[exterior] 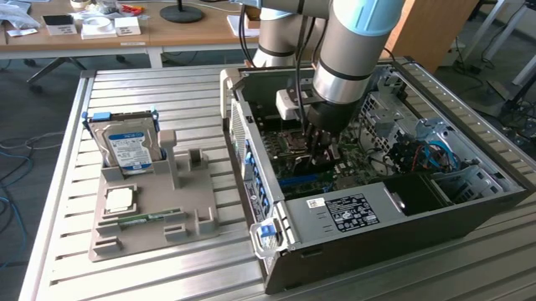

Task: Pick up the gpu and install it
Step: 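Insert the gpu into the slot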

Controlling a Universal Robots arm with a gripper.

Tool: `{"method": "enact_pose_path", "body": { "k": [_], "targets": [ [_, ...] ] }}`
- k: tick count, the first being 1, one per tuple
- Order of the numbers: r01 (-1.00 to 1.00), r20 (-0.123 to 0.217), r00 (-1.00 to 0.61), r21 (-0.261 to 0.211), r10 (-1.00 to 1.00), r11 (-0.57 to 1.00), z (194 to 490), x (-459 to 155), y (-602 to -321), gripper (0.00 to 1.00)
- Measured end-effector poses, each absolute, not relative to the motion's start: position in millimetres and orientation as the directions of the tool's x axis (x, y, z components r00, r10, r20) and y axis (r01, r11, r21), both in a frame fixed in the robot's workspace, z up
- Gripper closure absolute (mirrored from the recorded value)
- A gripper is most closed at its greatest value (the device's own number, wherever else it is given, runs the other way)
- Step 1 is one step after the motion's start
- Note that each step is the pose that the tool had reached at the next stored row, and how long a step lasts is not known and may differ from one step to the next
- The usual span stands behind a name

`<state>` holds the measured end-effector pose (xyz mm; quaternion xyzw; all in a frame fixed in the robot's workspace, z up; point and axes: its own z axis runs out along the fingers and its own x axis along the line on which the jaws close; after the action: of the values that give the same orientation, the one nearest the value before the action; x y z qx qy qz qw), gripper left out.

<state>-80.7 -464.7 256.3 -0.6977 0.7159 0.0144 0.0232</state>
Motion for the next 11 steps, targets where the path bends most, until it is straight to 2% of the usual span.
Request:
{"method": "enact_pose_path", "body": {
  "k": [11],
  "targets": [
    [-1.000,-0.053,-0.026,-0.012,-0.998,0.026,256.2,-80.8,-466.5,0.73]
  ]
}}
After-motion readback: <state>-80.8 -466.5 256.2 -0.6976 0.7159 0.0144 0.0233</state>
